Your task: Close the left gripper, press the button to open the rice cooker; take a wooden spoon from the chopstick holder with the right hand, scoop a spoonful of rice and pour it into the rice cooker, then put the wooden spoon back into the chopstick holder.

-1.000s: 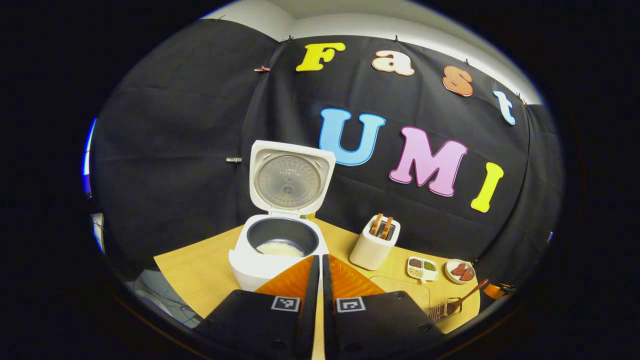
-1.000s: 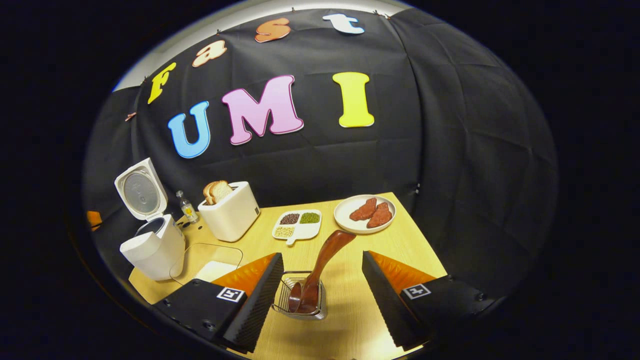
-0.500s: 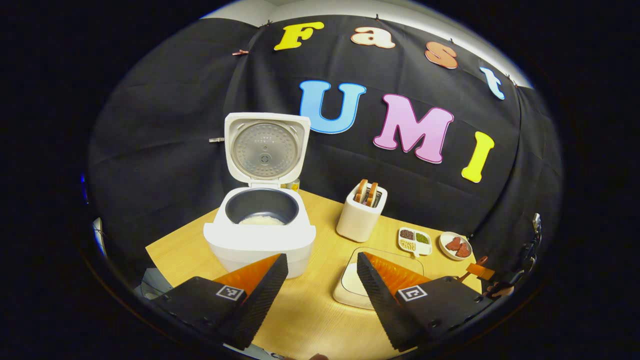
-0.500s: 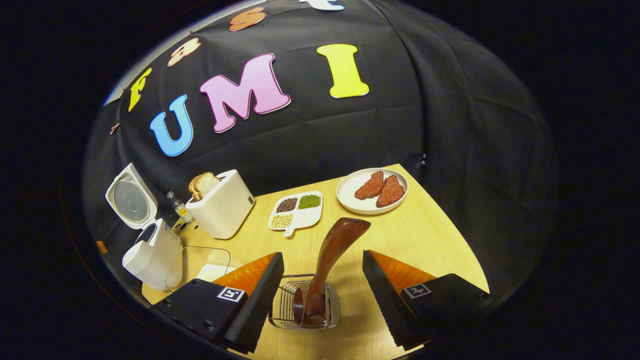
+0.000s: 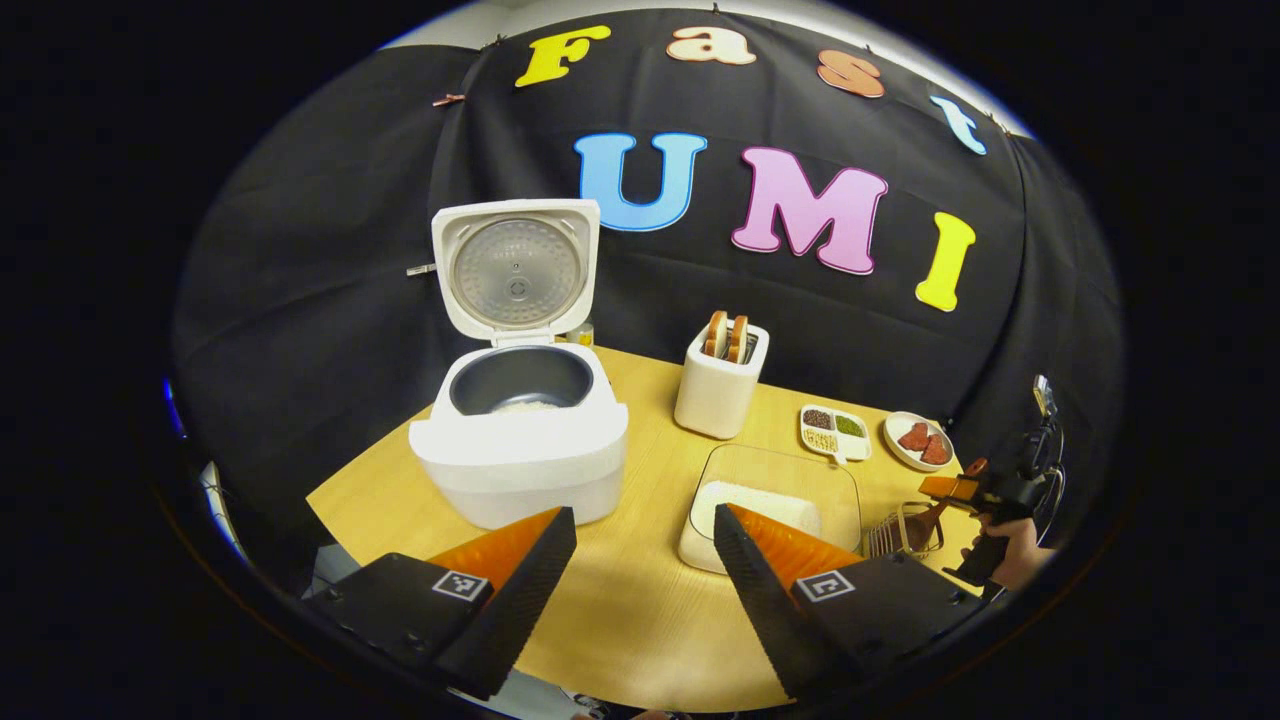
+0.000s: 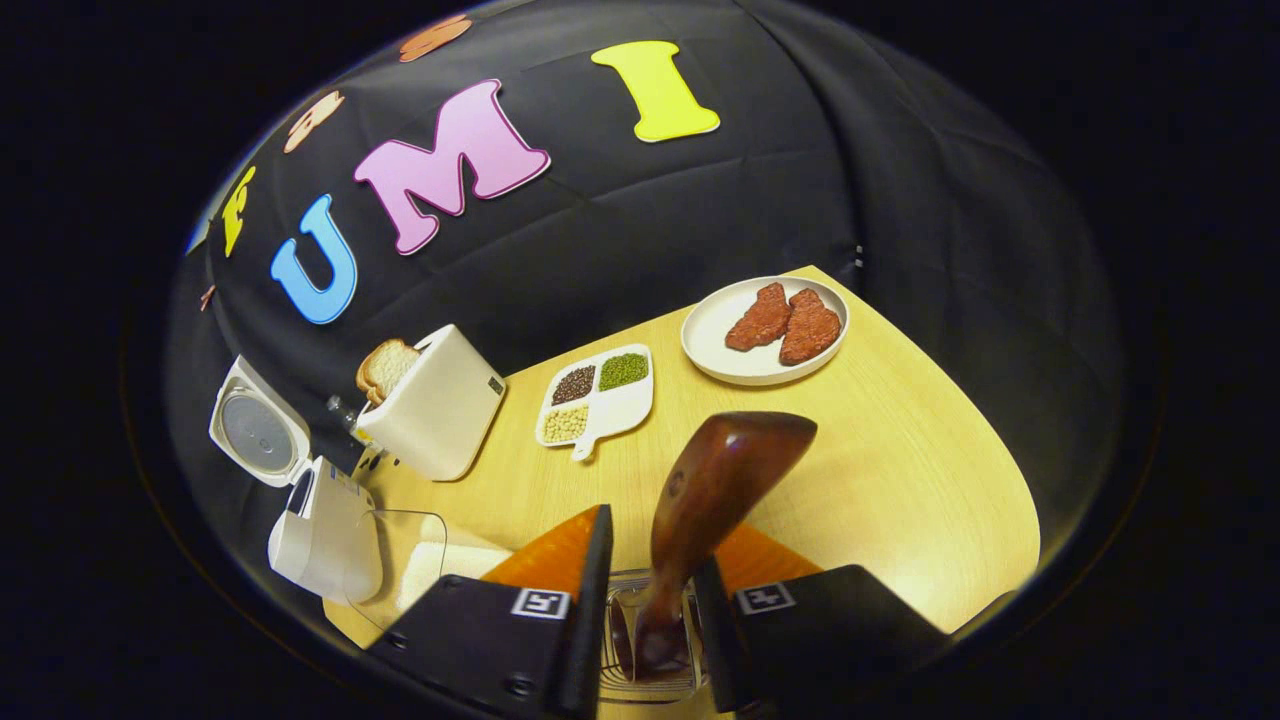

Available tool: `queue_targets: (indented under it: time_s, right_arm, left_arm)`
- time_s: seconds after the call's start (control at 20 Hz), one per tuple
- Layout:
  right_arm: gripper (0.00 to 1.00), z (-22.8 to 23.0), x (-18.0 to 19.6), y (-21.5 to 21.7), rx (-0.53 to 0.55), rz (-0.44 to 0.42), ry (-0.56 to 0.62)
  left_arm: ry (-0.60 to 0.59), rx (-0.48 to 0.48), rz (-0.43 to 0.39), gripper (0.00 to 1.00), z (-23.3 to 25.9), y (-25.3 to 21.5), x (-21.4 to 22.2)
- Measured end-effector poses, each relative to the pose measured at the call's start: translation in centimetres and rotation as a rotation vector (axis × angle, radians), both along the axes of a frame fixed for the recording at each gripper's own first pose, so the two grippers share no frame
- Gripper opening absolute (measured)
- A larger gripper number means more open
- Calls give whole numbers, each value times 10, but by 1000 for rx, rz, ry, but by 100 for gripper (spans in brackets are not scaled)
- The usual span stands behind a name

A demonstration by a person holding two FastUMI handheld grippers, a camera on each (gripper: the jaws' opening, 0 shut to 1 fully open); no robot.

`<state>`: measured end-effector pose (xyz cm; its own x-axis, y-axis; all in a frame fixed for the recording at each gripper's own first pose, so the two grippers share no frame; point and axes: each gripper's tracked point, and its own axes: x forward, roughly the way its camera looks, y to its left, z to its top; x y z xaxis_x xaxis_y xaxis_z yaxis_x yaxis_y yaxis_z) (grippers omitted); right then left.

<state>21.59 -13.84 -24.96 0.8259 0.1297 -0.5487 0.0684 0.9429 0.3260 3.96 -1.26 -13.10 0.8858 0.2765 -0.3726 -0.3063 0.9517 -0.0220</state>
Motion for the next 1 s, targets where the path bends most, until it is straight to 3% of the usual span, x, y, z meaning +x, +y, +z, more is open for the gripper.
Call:
queue_targets:
  time_s: [0.05,0.1,0.2,0.3,0.7,0.9,1.0]
  right_arm:
    - [40,-2,-1,0,2,-12,13]
    - [41,4,-9,-6,13,-34,23]
    - [15,4,-9,-6,19,-72,38]
    - [18,9,-19,-3,-6,-82,29]
    - [15,104,-48,20,-119,-149,-151]
    - [15,146,-60,45,-160,-164,-229]
    - [15,163,-62,65,-178,-141,-272]
  left_arm:
    - [4,-8,2,96,-2,3,-4]
    - [11,-13,4,96,-6,5,-9]
    - [25,-10,-4,96,-11,13,-12]
    - [21,-3,-29,96,-8,17,-11]
    - [-36,-10,-188,96,7,39,-5]
    - [-48,98,-257,96,3,81,-12]
    - [-36,107,-276,96,-7,100,-16]
